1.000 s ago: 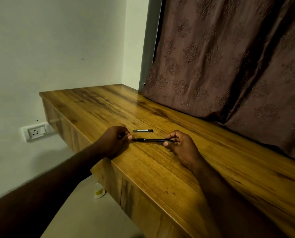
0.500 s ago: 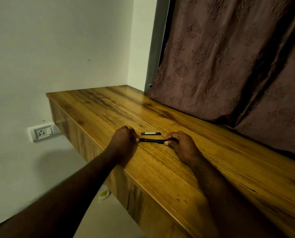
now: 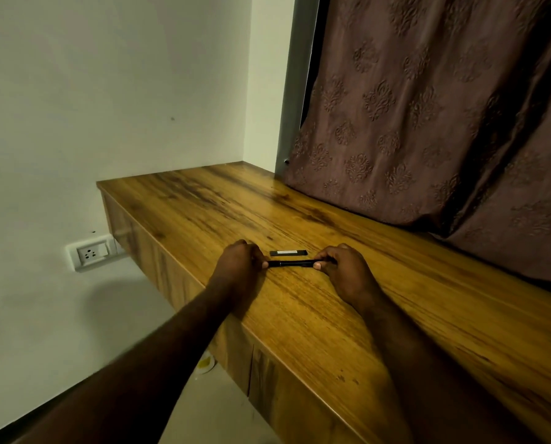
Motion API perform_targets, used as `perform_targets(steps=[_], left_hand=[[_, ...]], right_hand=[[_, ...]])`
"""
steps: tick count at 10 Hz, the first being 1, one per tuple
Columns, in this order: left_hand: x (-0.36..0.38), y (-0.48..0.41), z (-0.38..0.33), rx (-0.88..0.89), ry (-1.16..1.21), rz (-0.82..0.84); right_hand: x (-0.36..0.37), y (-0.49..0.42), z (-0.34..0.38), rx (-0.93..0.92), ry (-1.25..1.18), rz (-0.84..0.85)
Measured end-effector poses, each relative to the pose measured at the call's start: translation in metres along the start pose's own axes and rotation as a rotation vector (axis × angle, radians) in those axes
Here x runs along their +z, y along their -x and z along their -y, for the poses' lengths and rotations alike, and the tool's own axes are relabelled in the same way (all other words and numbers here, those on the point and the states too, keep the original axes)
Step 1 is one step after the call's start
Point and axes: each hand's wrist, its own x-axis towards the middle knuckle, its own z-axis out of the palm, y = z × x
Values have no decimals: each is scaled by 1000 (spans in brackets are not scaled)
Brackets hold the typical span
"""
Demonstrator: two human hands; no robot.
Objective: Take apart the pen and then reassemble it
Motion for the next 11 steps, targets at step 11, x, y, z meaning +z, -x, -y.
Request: perform_targets(steps=[11], left_hand=[[-13,-32,-9,-154,216,-23]], right_hand=[[-5,-23,-9,110,-182,-105]])
